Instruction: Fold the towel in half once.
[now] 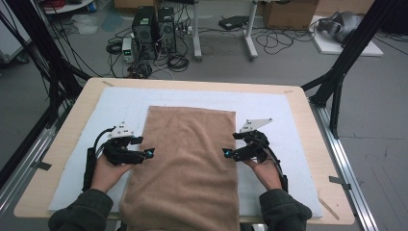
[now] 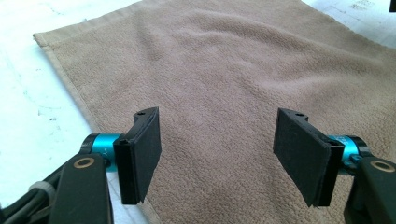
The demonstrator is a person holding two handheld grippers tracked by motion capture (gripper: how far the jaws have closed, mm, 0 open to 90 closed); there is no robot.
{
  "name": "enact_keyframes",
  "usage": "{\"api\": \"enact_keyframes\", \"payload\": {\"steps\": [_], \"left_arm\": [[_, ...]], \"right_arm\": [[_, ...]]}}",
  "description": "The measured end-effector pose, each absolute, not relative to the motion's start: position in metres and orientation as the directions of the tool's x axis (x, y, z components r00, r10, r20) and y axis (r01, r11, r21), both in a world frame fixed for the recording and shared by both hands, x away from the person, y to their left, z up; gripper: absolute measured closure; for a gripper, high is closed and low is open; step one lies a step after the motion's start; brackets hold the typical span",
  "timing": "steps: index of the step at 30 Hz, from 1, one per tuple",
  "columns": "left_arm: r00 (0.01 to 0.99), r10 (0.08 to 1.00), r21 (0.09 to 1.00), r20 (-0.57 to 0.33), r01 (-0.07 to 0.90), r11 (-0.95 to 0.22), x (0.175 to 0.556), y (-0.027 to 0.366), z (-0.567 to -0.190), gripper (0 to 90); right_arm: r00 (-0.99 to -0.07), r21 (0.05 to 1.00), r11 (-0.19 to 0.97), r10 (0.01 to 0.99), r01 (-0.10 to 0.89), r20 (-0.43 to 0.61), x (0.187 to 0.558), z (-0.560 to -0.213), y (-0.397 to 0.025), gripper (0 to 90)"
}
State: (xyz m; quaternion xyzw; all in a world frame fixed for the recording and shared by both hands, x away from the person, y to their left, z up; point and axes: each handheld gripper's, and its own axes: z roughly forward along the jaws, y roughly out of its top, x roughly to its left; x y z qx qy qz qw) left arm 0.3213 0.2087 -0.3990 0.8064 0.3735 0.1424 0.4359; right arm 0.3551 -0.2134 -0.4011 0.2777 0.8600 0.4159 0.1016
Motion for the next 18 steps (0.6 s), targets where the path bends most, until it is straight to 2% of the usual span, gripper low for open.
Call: {"api": "enact_keyframes", "payload": {"steps": [8,14,18], "left_arm": [[0.659,0.749,0.792,-0.072,0.494,-0.358,0.338,0.21,-0.392,35.6],[0.618,0.786,0.796,-0.025,0.488,-0.359,0.363,0.206,-0.381,37.0],[0.599,0.799,0.786,-0.048,0.517,-0.34,0.384,0.201,-0.383,37.2]], "right_arm": [[-0.816,0.77,0.512,0.578,0.38,0.019,0.367,-0.386,-0.216,23.1],[-0.798,0.753,0.533,0.603,0.385,-0.019,0.39,-0.378,-0.219,27.3],[-0.777,0.747,0.527,0.629,0.405,-0.023,0.405,-0.384,-0.22,28.4]]}}
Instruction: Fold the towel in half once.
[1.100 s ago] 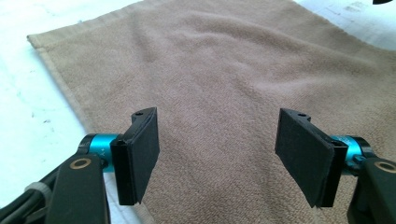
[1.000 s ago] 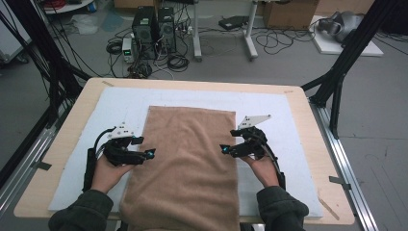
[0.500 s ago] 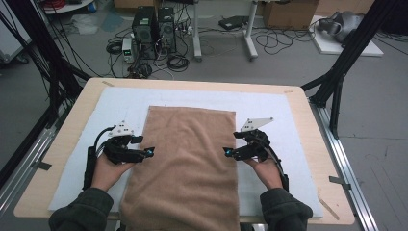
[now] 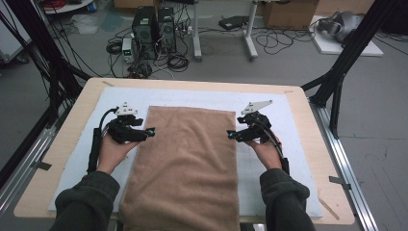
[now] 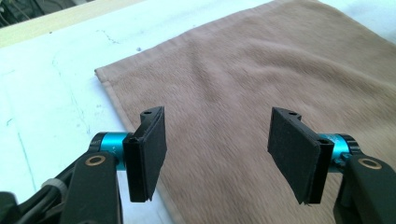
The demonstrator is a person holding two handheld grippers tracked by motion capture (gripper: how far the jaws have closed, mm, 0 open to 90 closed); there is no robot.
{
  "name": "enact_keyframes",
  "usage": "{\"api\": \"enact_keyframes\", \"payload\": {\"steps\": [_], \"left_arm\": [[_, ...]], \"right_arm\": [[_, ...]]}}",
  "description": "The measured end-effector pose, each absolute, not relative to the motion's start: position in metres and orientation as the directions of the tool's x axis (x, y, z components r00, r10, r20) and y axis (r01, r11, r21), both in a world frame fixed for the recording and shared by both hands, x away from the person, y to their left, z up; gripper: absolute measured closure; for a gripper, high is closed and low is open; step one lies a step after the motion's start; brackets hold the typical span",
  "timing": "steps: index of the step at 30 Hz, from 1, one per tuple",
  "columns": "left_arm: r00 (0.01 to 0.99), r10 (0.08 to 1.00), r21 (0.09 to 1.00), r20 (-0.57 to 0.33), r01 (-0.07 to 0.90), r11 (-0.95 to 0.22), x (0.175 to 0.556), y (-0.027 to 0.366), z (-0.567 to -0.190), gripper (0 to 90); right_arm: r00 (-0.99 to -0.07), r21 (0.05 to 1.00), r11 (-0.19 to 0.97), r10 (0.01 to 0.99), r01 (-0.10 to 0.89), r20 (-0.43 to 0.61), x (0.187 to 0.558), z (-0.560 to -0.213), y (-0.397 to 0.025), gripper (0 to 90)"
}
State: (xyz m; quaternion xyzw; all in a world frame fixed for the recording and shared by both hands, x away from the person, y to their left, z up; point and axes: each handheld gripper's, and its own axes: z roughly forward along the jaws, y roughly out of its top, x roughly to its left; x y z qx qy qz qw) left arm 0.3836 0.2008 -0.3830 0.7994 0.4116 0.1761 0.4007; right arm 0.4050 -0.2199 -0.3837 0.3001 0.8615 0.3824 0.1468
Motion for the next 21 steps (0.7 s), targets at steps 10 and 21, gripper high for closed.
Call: {"api": "enact_keyframes", "payload": {"steps": [10,21], "left_arm": [[0.533,0.843,0.718,-0.066,0.612,-0.331,0.418,0.203,-0.422,42.3],[0.576,0.817,0.681,-0.004,0.6,-0.42,0.42,0.195,-0.435,61.4]], "right_arm": [[-0.714,0.701,0.478,0.697,0.528,0.062,0.435,-0.423,-0.224,40.0],[-0.729,0.656,0.528,0.683,0.539,0.049,0.44,-0.437,-0.213,61.0]]}}
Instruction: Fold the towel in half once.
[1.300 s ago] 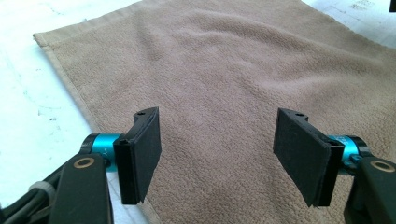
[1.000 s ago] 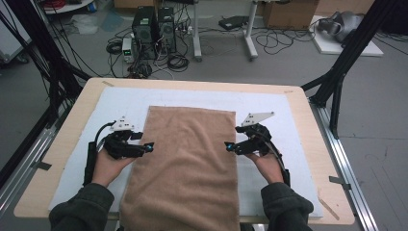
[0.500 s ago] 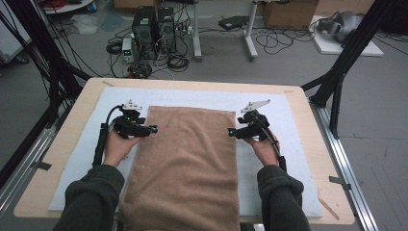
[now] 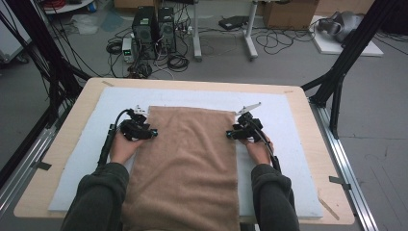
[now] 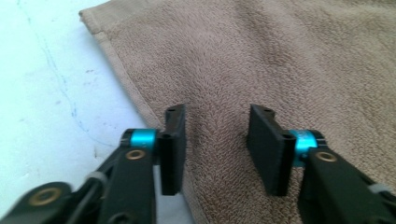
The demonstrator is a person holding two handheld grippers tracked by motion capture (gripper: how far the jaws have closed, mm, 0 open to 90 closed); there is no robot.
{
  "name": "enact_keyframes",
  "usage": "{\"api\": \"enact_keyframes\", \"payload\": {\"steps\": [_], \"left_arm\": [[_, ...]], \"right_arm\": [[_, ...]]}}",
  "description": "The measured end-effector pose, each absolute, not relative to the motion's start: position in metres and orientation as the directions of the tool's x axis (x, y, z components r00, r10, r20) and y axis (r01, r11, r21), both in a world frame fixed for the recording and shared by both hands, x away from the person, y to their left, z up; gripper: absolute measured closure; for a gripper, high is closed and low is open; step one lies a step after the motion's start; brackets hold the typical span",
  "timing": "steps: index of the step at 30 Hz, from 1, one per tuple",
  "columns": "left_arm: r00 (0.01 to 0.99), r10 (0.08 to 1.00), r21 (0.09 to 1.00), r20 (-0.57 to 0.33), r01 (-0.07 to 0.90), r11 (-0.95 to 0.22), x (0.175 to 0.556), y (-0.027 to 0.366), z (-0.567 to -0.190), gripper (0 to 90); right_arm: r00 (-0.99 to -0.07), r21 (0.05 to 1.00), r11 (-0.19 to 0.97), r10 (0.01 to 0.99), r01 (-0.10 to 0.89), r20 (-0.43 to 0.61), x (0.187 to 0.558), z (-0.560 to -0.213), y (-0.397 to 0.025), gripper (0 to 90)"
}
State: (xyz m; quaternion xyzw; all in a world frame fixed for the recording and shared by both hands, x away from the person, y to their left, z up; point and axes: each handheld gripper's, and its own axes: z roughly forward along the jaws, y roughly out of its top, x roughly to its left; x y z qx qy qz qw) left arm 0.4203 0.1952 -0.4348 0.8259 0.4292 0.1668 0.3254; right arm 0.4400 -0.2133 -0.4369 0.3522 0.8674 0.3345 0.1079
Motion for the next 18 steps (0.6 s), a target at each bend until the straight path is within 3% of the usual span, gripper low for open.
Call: {"api": "enact_keyframes", "payload": {"steps": [3,6,18], "left_arm": [[0.572,0.82,0.682,-0.036,0.614,-0.398,0.422,0.198,-0.434,74.8],[0.589,0.808,0.68,-0.029,0.604,-0.416,0.421,0.197,-0.434,82.1],[0.604,0.778,0.773,-0.173,0.573,-0.273,0.403,0.228,-0.394,84.8]], "right_arm": [[-0.735,0.654,0.526,0.674,0.544,0.069,0.44,-0.437,-0.212,68.8],[-0.745,0.65,0.518,0.657,0.557,0.115,0.441,-0.436,-0.214,80.0],[-0.777,0.751,0.438,0.61,0.495,0.157,0.425,-0.391,-0.234,84.1]]}}
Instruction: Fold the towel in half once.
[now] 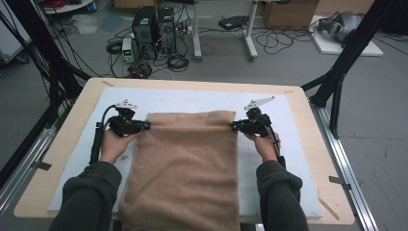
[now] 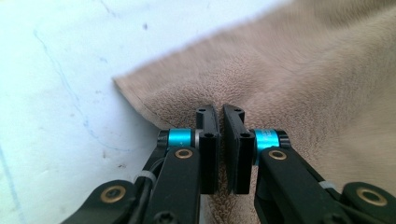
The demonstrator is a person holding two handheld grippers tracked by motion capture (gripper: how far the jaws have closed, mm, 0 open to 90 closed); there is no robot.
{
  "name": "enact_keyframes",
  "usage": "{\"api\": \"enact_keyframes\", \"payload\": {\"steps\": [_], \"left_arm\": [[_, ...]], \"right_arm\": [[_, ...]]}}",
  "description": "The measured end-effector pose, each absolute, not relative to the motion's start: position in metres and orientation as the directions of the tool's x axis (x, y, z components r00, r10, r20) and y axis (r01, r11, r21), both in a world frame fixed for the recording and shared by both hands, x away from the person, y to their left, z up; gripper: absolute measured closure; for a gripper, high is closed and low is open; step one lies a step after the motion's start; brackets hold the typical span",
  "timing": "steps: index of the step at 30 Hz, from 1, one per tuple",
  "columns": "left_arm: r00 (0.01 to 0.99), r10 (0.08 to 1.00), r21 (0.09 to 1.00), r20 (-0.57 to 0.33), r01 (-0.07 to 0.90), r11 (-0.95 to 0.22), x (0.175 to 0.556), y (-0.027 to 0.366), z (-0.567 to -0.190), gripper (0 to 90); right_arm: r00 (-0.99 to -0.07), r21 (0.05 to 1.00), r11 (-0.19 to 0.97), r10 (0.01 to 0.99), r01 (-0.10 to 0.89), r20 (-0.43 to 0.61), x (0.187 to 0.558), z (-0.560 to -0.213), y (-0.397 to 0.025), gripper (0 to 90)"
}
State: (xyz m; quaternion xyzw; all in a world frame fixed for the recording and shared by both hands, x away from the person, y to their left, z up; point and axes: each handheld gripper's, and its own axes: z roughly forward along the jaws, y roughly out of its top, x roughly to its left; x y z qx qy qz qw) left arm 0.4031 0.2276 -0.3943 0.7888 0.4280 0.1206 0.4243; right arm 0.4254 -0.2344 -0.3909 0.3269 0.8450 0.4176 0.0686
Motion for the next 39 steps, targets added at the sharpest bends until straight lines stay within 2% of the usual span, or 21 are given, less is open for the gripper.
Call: {"api": "enact_keyframes", "payload": {"steps": [5,10,15,23,25,28,32,34,37,39], "left_arm": [[0.646,0.752,0.799,-0.132,0.518,-0.305,0.378,0.232,-0.379,84.7],[0.684,0.725,0.812,-0.086,0.469,-0.347,0.337,0.237,-0.381,84.6],[0.711,0.702,0.829,-0.043,0.417,-0.371,0.292,0.239,-0.395,84.5],[0.733,0.678,0.803,-0.056,0.436,-0.406,0.254,0.235,-0.433,83.6],[0.743,0.666,0.795,-0.067,0.443,-0.414,0.25,0.236,-0.436,79.1],[0.738,0.668,0.8,-0.089,0.453,-0.393,0.25,0.242,-0.43,61.2],[0.719,0.686,0.813,-0.107,0.46,-0.356,0.262,0.246,-0.417,49.7],[0.715,0.692,0.809,-0.097,0.462,-0.364,0.273,0.244,-0.413,47.5],[0.696,0.711,0.804,-0.1,0.478,-0.355,0.292,0.239,-0.409,46.7],[0.688,0.718,0.799,-0.101,0.486,-0.353,0.305,0.235,-0.409,46.8]], "right_arm": [[-0.819,0.768,0.45,0.551,0.456,0.163,0.405,-0.367,-0.233,84.1],[-0.849,0.779,0.461,0.5,0.426,0.169,0.375,-0.362,-0.233,84.1],[-0.881,0.775,0.505,0.452,0.38,0.137,0.335,-0.373,-0.231,84.0],[-0.89,0.742,0.547,0.429,0.389,0.151,0.292,-0.411,-0.235,82.7],[-0.89,0.727,0.563,0.43,0.393,0.149,0.285,-0.416,-0.237,78.1],[-0.884,0.73,0.552,0.44,0.403,0.155,0.28,-0.416,-0.243,63.0],[-0.863,0.75,0.51,0.48,0.421,0.157,0.283,-0.406,-0.248,49.9],[-0.852,0.749,0.502,0.5,0.432,0.157,0.291,-0.402,-0.247,45.2],[-0.842,0.741,0.514,0.524,0.432,0.128,0.307,-0.402,-0.24,43.0],[-0.832,0.731,0.509,0.534,0.455,0.146,0.321,-0.404,-0.235,42.7]]}}
